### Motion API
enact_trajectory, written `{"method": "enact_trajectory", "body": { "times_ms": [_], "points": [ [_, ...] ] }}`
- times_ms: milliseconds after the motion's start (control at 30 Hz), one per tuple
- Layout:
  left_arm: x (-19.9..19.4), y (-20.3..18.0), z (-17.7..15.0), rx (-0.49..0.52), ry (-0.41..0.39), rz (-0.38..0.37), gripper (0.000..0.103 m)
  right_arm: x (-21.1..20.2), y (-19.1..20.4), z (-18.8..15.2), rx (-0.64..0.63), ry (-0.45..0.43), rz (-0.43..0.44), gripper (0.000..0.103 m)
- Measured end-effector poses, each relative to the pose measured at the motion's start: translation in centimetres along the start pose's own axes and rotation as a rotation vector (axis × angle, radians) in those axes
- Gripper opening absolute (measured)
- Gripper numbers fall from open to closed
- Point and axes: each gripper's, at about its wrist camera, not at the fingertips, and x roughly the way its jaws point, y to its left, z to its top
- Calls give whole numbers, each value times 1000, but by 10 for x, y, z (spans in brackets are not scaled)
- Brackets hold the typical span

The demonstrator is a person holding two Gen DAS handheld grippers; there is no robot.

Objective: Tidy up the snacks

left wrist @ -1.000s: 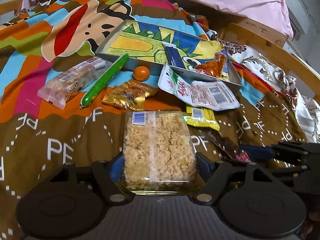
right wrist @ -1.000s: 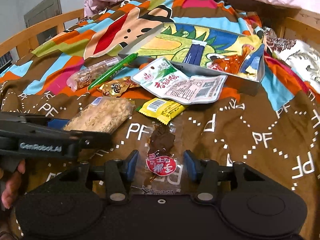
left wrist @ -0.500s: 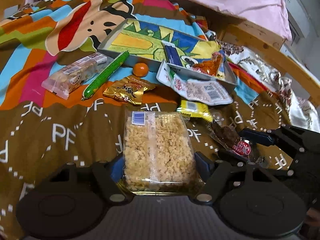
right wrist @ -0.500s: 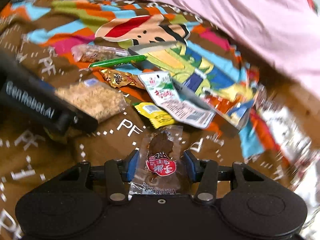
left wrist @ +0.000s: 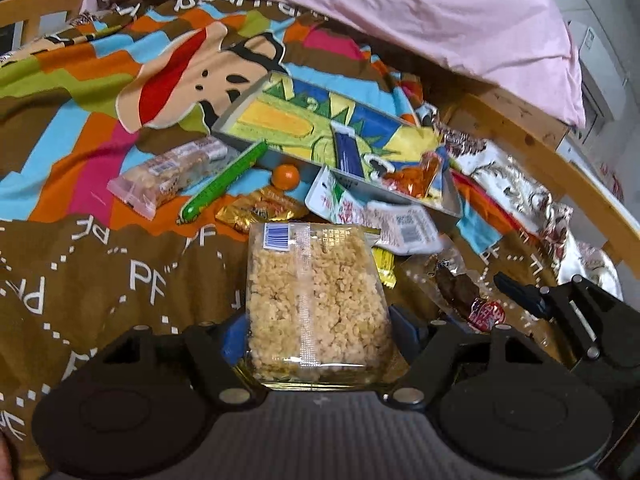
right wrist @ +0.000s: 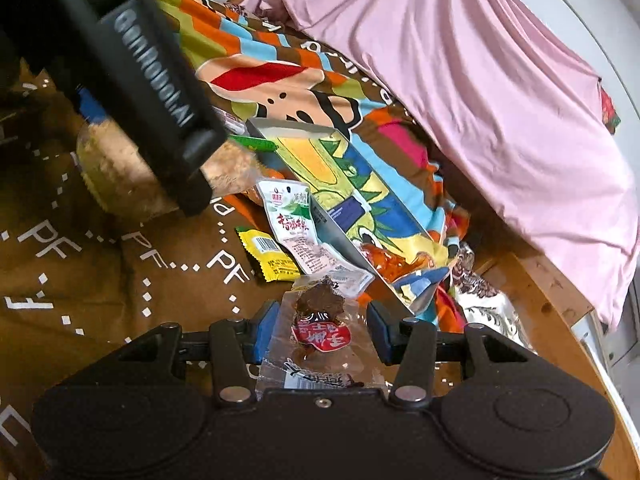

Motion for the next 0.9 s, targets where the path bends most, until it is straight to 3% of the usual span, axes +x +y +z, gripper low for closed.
{"method": "enact_trajectory", "body": {
  "times_ms": [400, 700, 900],
  "points": [
    [-7, -1, 5, -7, -67, 2, 75, -4, 3, 1, -63, -57, -98, 50],
    [9, -12, 22, -35, -148, -109, 75, -1, 0, 1, -144, -102, -169, 50],
    [20, -27, 43, -5, -197, -114, 75, 17, -14, 1, -231, -144, -206, 50]
  ]
}}
